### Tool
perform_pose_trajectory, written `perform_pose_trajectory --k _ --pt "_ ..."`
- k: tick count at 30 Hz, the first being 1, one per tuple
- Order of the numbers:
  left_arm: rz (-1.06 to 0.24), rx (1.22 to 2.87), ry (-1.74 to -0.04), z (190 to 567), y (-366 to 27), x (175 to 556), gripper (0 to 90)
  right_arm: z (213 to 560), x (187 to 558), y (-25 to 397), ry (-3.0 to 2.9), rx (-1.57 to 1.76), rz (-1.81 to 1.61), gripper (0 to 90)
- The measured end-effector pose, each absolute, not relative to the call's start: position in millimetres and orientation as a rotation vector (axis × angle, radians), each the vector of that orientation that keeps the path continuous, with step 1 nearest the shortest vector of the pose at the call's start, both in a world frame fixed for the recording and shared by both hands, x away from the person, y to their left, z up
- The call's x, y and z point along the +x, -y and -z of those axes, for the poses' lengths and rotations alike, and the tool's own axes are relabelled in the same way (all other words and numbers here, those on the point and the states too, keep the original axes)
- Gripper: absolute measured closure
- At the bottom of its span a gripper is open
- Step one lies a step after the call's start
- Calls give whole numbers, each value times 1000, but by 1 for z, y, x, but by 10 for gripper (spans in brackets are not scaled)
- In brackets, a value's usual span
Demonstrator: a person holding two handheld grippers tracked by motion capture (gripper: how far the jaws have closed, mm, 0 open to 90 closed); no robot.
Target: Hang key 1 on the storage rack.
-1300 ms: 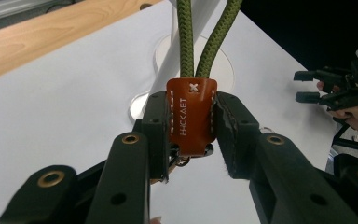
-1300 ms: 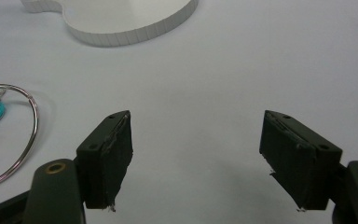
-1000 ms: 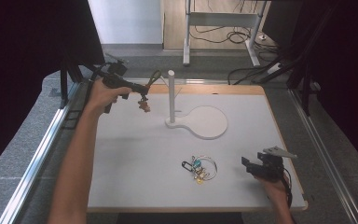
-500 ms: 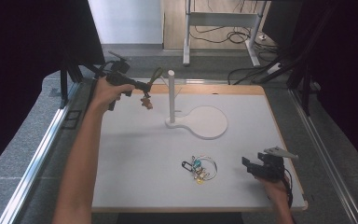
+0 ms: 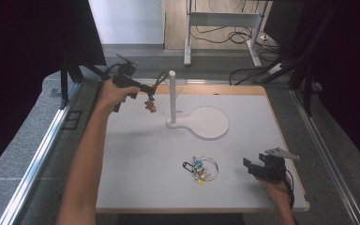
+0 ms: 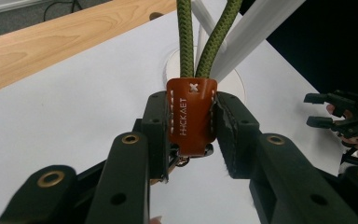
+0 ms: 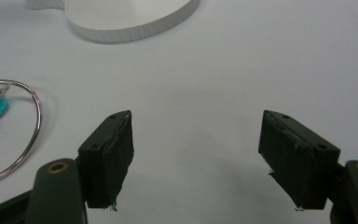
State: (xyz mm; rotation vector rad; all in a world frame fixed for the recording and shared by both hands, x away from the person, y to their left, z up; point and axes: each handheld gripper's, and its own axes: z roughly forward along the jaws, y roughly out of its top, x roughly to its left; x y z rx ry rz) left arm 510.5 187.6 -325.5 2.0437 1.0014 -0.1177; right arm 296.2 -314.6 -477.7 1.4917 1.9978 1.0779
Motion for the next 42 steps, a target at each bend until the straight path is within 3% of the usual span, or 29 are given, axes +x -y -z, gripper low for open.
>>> perform_pose_trajectory --k 37,40,42 --pt "213 2084 -973 365 -165 508 666 480 296 313 -2014 1498 -1052 265" --pt "196 2086 -977 364 -164 505 654 481 297 313 -2012 1506 -1054 265" --pt "173 2095 -972 363 -163 501 588 481 297 313 -2015 1512 -1049 264"
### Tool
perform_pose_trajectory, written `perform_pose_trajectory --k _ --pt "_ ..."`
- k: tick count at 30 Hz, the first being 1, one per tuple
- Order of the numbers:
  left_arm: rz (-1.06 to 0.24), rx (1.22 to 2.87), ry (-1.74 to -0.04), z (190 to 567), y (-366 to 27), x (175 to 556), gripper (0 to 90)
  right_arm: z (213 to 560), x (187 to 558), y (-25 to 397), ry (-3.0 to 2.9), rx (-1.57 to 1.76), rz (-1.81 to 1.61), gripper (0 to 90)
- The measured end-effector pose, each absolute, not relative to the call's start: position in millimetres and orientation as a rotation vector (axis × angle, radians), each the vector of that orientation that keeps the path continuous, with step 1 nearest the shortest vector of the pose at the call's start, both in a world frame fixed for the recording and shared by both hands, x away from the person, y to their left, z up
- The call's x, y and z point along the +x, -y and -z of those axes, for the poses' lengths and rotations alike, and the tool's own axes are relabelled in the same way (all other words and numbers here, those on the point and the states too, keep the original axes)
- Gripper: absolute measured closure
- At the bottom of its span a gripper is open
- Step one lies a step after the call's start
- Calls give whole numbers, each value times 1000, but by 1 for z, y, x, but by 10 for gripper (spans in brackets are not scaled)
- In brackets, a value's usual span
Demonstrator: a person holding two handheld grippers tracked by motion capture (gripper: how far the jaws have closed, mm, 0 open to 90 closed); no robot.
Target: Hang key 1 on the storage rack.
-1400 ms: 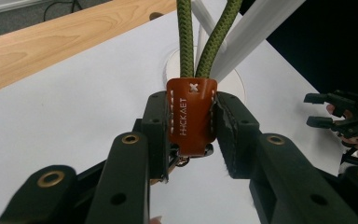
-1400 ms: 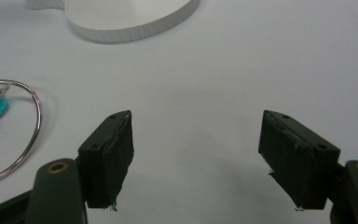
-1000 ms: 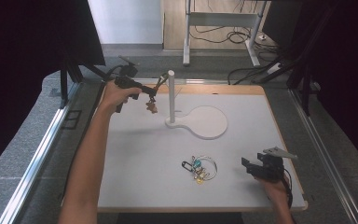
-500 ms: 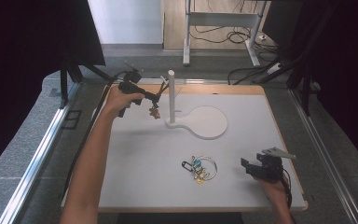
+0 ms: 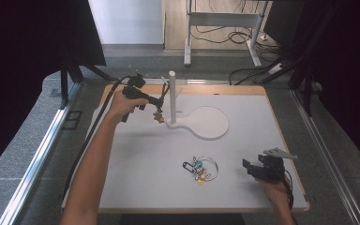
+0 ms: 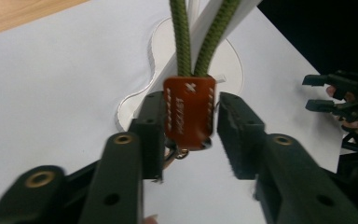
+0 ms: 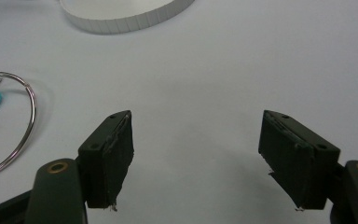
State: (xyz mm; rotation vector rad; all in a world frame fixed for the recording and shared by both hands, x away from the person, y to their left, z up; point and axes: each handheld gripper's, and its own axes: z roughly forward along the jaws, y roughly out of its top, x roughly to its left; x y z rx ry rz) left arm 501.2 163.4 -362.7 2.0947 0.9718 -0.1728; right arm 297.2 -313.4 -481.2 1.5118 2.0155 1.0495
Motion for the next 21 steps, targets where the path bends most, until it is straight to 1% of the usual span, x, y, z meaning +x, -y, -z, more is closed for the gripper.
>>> perform_pose_trajectory --k 1,4,8,9,12,16,20,21 --pt "155 2099 -970 361 -163 498 588 481 297 313 -2015 1512 -1049 264" --pt "117 2073 -955 357 -165 487 524 479 296 316 -1998 1518 -1055 267" --pt "-3 2083 -960 348 -168 465 497 479 296 317 -1994 1521 -1046 267" --pt "-16 2074 -962 347 -169 459 474 478 296 317 -1994 1518 -1047 267" --pt "-56 2062 -977 347 -172 440 453 477 296 316 -1999 1509 -1046 267" --pt "-82 2065 -959 352 -179 414 414 477 297 315 -2011 1493 -1056 267" --pt "-97 2051 -926 361 -183 384 411 473 296 313 -2018 1490 -1084 267" --pt "-97 2051 -926 361 -183 384 411 473 296 313 -2018 1490 -1084 267"
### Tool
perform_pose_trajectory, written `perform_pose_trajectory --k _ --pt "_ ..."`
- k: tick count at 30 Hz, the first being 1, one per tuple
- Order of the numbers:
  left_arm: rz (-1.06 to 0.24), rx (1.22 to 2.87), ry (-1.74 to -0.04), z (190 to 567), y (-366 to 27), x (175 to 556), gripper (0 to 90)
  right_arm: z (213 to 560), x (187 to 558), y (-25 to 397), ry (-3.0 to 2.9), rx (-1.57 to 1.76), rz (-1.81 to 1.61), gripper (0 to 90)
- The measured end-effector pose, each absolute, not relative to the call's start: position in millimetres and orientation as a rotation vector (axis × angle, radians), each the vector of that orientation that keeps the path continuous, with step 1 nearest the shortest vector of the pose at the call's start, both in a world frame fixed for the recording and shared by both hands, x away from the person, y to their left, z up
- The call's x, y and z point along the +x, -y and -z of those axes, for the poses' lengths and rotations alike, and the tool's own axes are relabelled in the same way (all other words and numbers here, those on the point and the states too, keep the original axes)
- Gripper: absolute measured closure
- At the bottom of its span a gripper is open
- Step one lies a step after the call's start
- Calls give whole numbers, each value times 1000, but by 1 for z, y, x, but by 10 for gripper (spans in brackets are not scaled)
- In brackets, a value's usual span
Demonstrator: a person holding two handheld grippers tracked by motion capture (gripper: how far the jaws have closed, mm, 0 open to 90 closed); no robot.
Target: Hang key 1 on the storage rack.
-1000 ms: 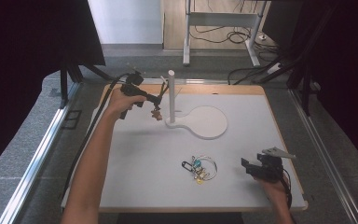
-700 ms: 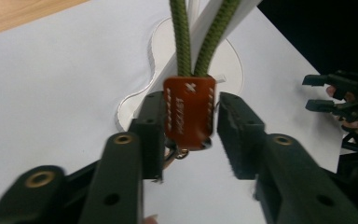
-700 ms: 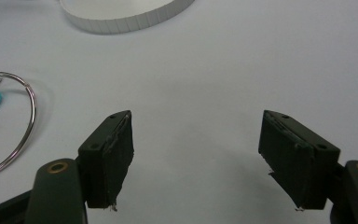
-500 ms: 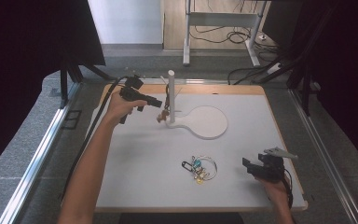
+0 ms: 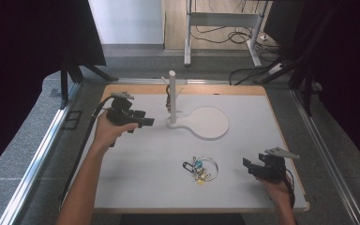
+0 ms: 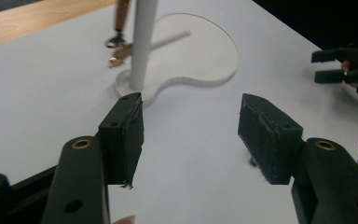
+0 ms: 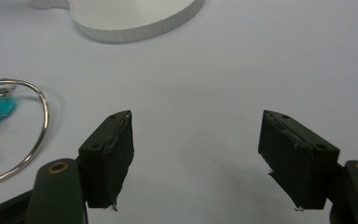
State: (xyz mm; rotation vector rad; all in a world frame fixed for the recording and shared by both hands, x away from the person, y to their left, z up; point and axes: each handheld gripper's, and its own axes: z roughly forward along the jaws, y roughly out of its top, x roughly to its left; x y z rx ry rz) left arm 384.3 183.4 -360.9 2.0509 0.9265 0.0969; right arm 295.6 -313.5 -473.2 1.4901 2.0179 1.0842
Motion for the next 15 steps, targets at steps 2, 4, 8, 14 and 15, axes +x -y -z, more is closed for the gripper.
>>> perform_pose_trajectory --k 2,4,8,14,15 --pt "-104 2055 -915 364 -184 374 411 470 294 312 -2021 1483 -1091 271" --pt "-113 2066 -895 367 -184 364 410 467 292 311 -2037 1465 -1101 271" --pt "-170 2079 -882 378 -186 347 413 464 289 308 -2065 1411 -1115 273" --pt "-214 2098 -889 403 -190 328 415 464 288 293 -2178 1288 -1026 261" --pt "-215 2110 -887 406 -190 325 415 464 288 293 -2178 1288 -1026 261"
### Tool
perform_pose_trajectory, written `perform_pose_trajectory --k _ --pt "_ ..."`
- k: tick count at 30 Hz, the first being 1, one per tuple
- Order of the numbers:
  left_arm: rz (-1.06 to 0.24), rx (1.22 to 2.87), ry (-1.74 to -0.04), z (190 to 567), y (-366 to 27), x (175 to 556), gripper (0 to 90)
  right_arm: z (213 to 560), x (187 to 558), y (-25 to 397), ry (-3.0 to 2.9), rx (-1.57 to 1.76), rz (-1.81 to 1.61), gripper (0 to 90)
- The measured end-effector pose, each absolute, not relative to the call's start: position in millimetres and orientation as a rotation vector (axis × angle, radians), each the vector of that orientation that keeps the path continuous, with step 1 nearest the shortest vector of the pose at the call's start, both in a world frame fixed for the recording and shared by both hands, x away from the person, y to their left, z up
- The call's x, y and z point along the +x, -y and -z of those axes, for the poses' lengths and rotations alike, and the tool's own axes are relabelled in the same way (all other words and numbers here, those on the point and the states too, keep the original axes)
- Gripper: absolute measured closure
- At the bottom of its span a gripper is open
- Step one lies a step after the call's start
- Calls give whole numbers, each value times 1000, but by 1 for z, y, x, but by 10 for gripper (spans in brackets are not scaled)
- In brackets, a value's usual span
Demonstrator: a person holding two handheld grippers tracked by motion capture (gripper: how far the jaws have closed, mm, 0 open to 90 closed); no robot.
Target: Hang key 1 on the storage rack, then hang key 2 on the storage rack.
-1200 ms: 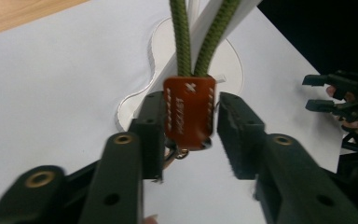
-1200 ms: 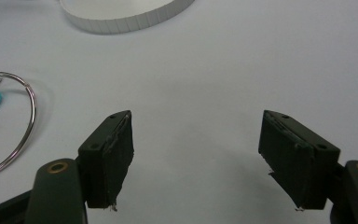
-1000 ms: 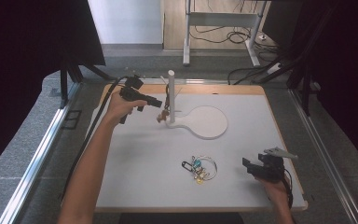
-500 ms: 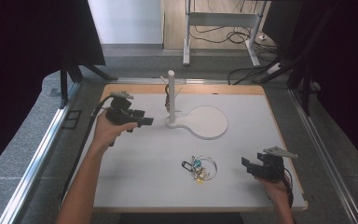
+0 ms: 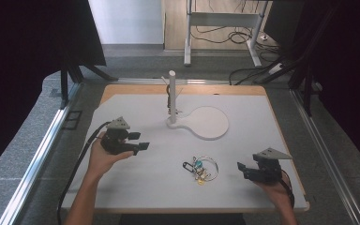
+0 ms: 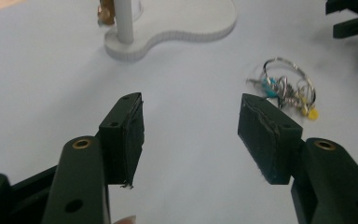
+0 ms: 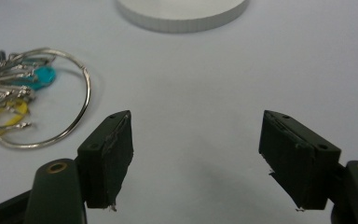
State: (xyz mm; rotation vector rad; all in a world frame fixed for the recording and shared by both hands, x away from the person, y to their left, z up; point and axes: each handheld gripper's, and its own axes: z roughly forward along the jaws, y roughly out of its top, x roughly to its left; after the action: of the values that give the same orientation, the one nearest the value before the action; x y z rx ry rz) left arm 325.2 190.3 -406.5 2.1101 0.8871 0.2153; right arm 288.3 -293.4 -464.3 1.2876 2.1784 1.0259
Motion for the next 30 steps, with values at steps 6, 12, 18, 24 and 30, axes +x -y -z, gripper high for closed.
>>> perform_pose_trajectory --k 6,12,18,24,30 --pt "-211 2171 -877 419 -189 319 411 449 297 282 -2266 1216 -997 271" --pt "-197 2164 -882 422 -191 317 404 436 308 272 -2298 1162 -984 284" --pt "-189 2161 -878 421 -194 313 400 429 315 263 -2352 1111 -952 333" --pt "-179 2164 -874 422 -194 310 395 418 327 249 -2448 1034 -907 400" --pt "-171 2166 -888 425 -193 304 391 414 339 229 -2562 984 -857 447"
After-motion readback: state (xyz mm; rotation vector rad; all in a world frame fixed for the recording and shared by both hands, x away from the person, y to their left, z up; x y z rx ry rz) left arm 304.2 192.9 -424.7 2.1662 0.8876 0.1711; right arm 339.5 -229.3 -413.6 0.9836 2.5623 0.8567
